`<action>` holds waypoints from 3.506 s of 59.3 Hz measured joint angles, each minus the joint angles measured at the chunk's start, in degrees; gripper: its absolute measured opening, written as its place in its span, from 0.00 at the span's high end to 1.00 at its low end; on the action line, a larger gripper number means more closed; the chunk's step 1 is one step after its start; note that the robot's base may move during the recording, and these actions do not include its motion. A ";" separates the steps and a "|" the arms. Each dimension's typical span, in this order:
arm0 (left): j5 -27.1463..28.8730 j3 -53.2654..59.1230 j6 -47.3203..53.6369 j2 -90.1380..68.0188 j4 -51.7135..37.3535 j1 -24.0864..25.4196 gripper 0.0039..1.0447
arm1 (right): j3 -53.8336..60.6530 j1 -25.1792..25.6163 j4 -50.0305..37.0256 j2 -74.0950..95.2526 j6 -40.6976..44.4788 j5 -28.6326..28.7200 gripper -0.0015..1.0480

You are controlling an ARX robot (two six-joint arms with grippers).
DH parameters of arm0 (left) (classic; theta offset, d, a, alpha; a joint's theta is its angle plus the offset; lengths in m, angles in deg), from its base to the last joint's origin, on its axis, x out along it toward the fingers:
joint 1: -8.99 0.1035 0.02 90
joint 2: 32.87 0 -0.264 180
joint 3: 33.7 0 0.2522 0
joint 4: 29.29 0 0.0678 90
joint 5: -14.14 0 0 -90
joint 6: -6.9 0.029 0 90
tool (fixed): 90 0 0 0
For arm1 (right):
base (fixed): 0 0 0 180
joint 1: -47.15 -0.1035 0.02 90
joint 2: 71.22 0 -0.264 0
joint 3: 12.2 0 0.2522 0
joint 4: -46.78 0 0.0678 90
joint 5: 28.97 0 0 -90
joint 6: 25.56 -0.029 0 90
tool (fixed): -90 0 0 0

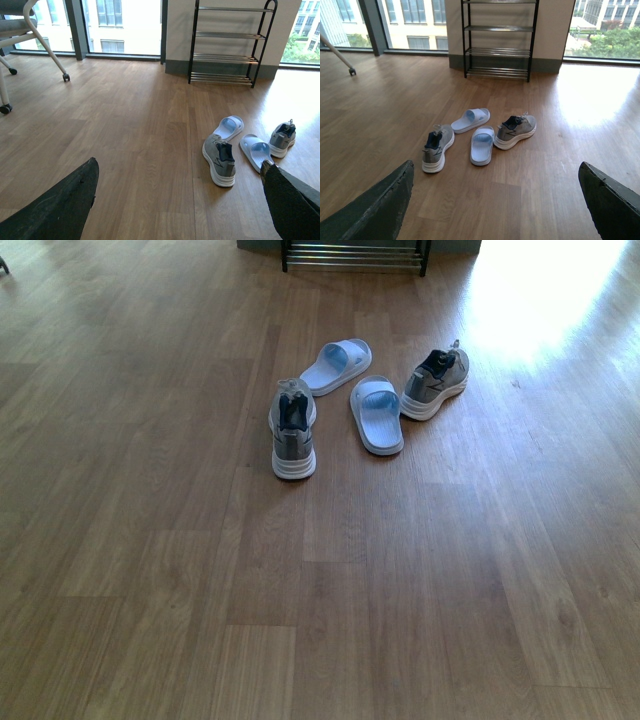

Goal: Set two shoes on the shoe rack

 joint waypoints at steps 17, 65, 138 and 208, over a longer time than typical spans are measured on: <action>0.00 0.00 0.00 0.00 0.00 0.00 0.09 | 0.00 0.00 0.00 0.00 0.00 0.00 0.09; 0.00 0.00 0.00 0.00 0.00 0.00 0.09 | 0.00 0.00 0.00 0.00 0.00 0.00 0.09; 0.00 0.00 0.00 0.00 0.00 0.00 0.09 | 0.00 0.00 0.00 0.00 0.00 0.00 0.09; 0.00 0.00 0.00 0.00 0.00 0.00 0.09 | 0.00 0.00 0.00 -0.04 0.00 0.02 0.09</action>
